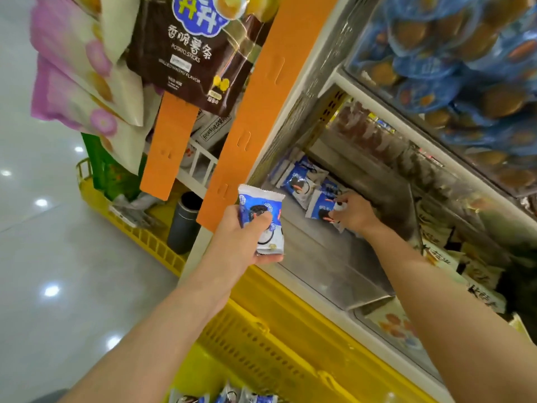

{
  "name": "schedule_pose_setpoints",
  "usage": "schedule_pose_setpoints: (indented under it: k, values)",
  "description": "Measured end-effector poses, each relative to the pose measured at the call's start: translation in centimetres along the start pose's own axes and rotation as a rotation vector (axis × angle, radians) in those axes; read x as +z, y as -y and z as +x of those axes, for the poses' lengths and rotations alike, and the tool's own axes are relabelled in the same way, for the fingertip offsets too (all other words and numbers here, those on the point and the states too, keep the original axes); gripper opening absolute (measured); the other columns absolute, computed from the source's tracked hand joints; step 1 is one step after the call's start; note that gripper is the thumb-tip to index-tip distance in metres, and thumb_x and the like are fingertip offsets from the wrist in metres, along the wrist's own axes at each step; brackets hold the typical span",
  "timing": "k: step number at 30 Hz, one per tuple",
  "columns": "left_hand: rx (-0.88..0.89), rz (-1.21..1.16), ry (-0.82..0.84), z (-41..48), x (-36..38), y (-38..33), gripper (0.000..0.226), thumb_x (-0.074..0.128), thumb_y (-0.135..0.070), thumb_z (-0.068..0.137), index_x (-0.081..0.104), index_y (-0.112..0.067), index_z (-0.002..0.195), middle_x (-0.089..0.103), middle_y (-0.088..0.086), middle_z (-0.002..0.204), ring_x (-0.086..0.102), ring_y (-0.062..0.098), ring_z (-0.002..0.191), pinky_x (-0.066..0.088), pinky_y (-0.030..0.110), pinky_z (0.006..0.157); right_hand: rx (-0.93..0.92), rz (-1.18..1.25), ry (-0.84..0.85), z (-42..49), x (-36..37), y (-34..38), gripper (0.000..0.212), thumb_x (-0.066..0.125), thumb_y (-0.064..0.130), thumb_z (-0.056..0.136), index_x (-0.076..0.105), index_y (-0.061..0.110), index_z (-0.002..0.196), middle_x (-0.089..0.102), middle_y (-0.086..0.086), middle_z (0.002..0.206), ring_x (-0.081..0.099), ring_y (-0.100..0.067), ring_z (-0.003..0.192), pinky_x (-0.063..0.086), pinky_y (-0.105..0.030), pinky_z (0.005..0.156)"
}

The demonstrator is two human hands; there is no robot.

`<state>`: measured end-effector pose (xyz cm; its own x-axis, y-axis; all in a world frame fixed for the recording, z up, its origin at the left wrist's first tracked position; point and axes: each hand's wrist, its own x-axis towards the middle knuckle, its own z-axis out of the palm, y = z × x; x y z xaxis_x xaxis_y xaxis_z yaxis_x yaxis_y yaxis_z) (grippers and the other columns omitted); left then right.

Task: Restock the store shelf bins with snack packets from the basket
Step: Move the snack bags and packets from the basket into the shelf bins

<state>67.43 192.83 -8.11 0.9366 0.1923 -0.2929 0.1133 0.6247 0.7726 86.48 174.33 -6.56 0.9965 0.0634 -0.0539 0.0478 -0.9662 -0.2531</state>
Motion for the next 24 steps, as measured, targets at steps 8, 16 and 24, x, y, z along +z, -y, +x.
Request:
schedule_pose_setpoints:
  k: [8,16,24]
  values:
    - [-0.007,0.006,0.068,0.6,1.0,0.2,0.025,0.058,-0.015,0.088,0.048,-0.018,0.110,0.062,0.010,0.099,0.067,0.021,0.072,0.057,0.030,0.048,0.018,-0.021,-0.071,1.9,1.5,0.4,0.044,0.057,0.018,0.092,0.046,0.005,0.132,0.052,-0.019,0.131,0.052,-0.032,0.117,0.040,-0.037,0.097]
    - [-0.016,0.064,0.071,-0.1,1.4,0.3,0.024,0.059,-0.016,0.088,0.047,-0.020,0.108,0.061,0.003,0.094,0.066,0.017,0.069,0.054,0.026,0.044,-0.031,-0.224,-0.032,1.4,1.0,0.1,0.053,0.060,0.027,0.091,0.041,0.007,0.136,0.047,-0.015,0.138,0.048,-0.031,0.123,0.039,-0.038,0.102]
    - [-0.018,0.109,0.173,-1.2,1.9,0.8,0.020,0.057,-0.005,0.089,0.052,-0.023,0.093,0.061,0.008,0.102,0.066,0.020,0.086,0.059,0.029,0.059,-0.241,0.396,-0.102,-7.7,-2.0,3.6,0.028,0.039,0.033,0.099,0.060,0.015,0.109,0.065,-0.007,0.107,0.062,-0.017,0.096,0.048,-0.028,0.085]
